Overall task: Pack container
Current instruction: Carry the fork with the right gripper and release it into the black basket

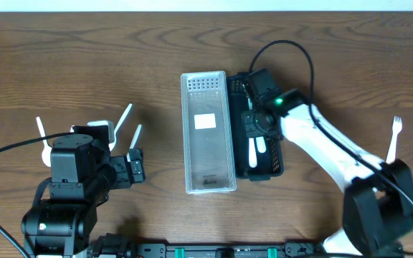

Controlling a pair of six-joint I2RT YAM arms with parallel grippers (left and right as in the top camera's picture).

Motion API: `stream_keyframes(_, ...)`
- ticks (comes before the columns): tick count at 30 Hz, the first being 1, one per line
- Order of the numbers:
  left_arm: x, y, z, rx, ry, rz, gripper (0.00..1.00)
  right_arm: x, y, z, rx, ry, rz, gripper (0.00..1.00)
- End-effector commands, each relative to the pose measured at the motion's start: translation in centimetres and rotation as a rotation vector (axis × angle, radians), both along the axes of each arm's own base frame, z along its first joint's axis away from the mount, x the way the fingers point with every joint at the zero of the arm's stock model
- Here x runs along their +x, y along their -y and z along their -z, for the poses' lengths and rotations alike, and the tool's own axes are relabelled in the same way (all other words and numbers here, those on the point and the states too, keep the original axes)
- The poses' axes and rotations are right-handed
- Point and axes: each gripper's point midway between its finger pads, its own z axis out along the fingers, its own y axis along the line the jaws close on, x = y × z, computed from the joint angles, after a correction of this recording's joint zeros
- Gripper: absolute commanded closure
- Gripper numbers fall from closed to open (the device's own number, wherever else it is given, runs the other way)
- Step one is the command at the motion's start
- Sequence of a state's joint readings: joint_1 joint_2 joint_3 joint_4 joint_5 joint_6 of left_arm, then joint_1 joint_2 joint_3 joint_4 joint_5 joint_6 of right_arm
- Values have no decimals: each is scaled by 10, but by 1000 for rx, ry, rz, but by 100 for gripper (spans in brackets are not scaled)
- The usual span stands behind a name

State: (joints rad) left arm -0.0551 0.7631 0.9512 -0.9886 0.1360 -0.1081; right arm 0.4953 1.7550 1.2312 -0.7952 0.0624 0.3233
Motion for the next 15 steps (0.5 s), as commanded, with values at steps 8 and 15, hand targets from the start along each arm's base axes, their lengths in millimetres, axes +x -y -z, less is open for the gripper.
stream_keyframes(8,1,2,-5,-12,11,3,2,12,-13,-31,8,83,-120,59)
stream_keyframes(15,1,2,-5,-12,11,3,2,64,26,-175,-16,426,-84,7)
